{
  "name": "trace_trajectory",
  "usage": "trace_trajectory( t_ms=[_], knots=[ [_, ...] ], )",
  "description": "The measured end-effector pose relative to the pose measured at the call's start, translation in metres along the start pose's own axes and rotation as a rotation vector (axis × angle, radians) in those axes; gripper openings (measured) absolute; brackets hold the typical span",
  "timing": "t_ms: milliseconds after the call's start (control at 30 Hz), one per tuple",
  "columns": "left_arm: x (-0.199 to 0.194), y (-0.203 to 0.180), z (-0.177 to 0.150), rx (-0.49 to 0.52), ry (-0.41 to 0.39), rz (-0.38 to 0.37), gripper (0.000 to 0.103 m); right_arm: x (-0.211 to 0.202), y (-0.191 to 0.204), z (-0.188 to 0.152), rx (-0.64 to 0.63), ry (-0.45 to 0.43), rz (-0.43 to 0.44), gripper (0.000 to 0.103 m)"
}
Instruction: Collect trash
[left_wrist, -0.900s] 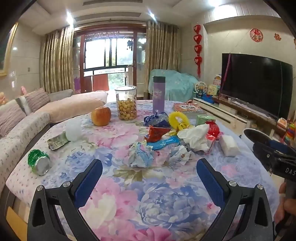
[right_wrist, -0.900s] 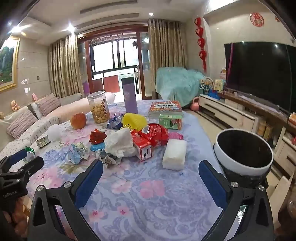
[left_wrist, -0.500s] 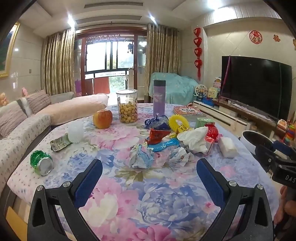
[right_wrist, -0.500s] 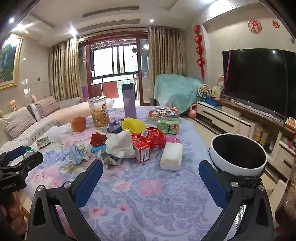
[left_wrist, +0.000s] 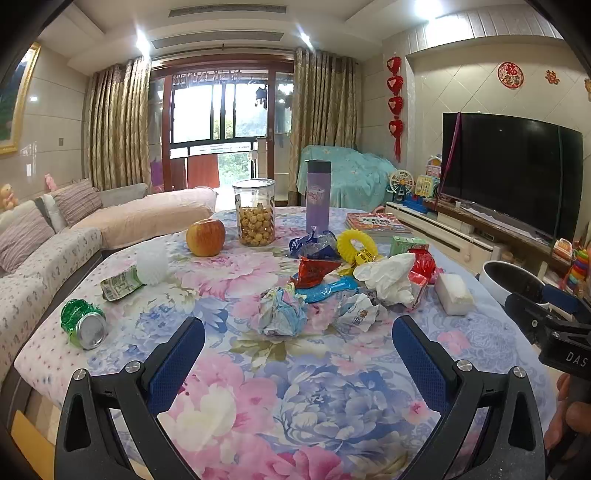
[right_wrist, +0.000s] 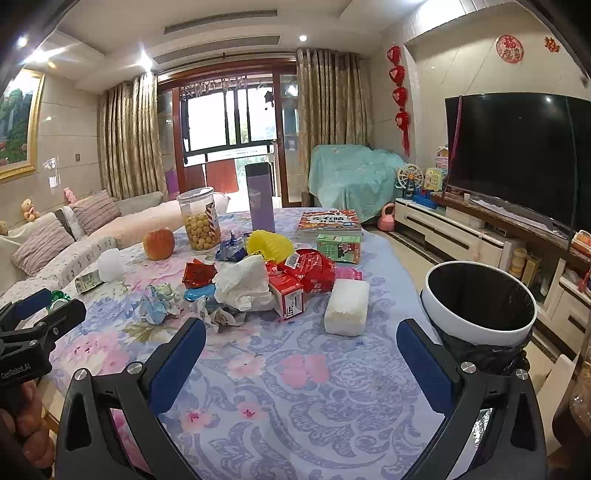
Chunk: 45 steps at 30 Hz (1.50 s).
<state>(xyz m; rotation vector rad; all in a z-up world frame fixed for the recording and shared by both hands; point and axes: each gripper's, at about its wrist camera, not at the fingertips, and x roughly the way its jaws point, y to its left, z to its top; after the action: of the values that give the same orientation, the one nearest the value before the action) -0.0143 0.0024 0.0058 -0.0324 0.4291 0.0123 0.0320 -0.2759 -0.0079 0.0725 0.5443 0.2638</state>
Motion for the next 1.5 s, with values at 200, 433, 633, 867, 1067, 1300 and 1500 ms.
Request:
trace_trajectory(
  t_ms=[200, 433, 633, 867, 1067, 1300, 1500],
  knots=[
    [-0.0001, -0.0002, -0.0005, 0.001, -0.002, -0.002, 0.102, 0.0001, 0.0012, 0.0002, 0.002, -0.001, 0.005, 0.103],
    [-0.0004, -0.0006, 0.0000, 0.003, -0.002, -0.002, 0.102, 0.0006, -0.0010, 0.0004, 0.019, 0.003, 0.018, 0.103],
    [0.0009, -0.0006, 0.0007, -0.001, 0.002, -0.004, 0.102, 0.0007, -0.0015, 0.0002, 0.024, 0.000, 0.025, 0.103],
    [0.0022, -0.0009, 0.0003, 0.000, 0.003, -0.005, 0.102, 0.0024, -0.0008, -0.0004, 0.027, 0.004, 0.034, 0.103],
    [0.0037, -0.0002, -0.0002, -0.004, 0.010, -0.005, 0.102, 0.0025, 0.0012, -0.0002, 0.025, 0.003, 0.045, 0.103],
    [0.0046, 0.0004, -0.0003, -0.006, 0.014, -0.009, 0.102, 0.0024, 0.0014, -0.0001, 0.032, 0.004, 0.049, 0.103],
    [0.0052, 0.0006, -0.0008, -0.009, 0.015, -0.009, 0.102, 0.0024, 0.0018, 0.0000, 0.031, 0.003, 0.051, 0.103]
  ],
)
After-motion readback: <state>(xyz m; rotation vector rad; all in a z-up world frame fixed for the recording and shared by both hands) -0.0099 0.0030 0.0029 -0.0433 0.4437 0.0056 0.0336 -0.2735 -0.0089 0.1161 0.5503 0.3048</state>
